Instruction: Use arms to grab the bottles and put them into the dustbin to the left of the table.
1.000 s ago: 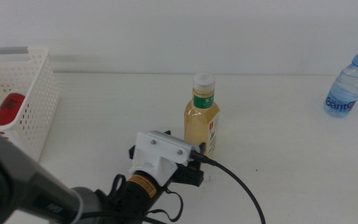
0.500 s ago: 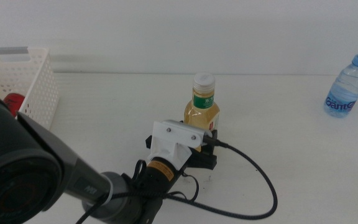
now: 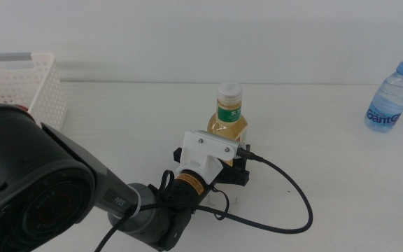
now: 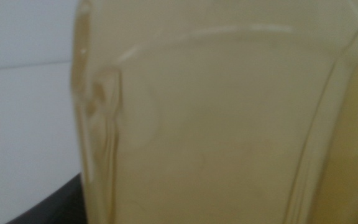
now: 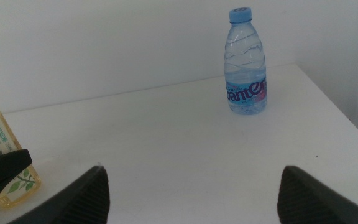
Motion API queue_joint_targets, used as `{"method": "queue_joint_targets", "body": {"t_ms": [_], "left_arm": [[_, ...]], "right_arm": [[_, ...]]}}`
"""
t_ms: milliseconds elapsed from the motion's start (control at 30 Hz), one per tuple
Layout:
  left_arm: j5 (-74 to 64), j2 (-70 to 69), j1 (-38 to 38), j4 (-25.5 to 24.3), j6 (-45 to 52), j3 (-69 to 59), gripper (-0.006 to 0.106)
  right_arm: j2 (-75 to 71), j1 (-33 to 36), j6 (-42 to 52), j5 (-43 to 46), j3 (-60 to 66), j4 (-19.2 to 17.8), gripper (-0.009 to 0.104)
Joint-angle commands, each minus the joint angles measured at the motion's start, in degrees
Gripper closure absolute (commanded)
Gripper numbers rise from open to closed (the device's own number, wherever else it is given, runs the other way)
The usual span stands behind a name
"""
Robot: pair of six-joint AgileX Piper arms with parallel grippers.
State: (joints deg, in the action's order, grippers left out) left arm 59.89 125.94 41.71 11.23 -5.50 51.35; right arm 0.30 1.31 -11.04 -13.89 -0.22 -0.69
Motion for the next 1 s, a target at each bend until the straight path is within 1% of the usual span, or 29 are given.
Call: {"method": "queue_joint_targets", "body": {"t_ms": [0,67,100,133,167,267,333,367,433,533,633,733,767,867,967], "left_arm": [[0.12,0.03,-0.1,1.26,1.56,0.66,0.008],[0.12,0.03,-0.1,2.48,3.51,0.66,0.012],[0.37,0.03,-0.1,2.91,4.19,0.66,0.017],[0.67,0.03,-0.1,3.45,4.07,0.66,0.024],[0.79,-0.1,-0.1,3.67,4.07,0.55,0.031],[1.39,-2.47,0.05,3.34,3.2,-1.64,0.067],[-1.67,-7.29,0.27,2.53,0.27,-5.2,0.087],[-4.23,-9.99,0.58,2.53,-1.27,-6.79,0.093],[-15.06,-17.58,1.19,4.16,-1.47,-9.6,0.102],[-31.05,-26.83,1.19,6.91,6.44,-10.12,0.102],[-38.11,-33.6,1.19,12.1,12.8,-10.12,0.102],[-45.69,-38.48,0.45,17.43,14.52,-10.02,0.102],[-48.52,-39.8,-0.19,18.27,14.53,-10.02,0.102],[-62.25,-43.93,-3.69,18.13,14.53,-8.59,0.102],[-81.38,-45.71,-10.33,13.92,14.65,-2.18,0.102]], "right_arm": [[-0.3,-0.31,0.13,0.34,0.22,-0.59,0.014],[-0.3,-0.31,0.13,0.34,0.22,-0.59,0.014],[-0.3,-0.31,0.13,0.34,0.22,-0.59,0.014],[-0.3,-0.31,0.13,0.34,0.22,-0.59,0.014],[-0.3,-0.31,0.13,0.34,0.22,-0.59,0.014],[-0.3,-0.31,0.13,0.34,0.22,-0.59,0.014],[-0.3,-0.31,0.13,0.34,0.22,-0.59,0.014],[-0.3,-0.31,0.13,0.34,0.22,-0.59,0.014],[-0.3,-0.31,0.13,0.34,0.22,-0.59,0.014],[-0.3,-0.31,0.13,0.34,0.22,-0.59,0.014],[-0.3,-0.31,0.13,0.34,0.22,-0.59,0.014],[-0.3,-0.31,0.13,0.34,0.22,-0.59,0.014],[-0.3,-0.31,0.13,0.34,0.22,-0.59,0.014],[-0.3,-0.31,0.13,0.34,0.22,-0.59,0.014],[-0.3,-0.31,0.13,0.34,0.22,-0.59,0.014]]}}
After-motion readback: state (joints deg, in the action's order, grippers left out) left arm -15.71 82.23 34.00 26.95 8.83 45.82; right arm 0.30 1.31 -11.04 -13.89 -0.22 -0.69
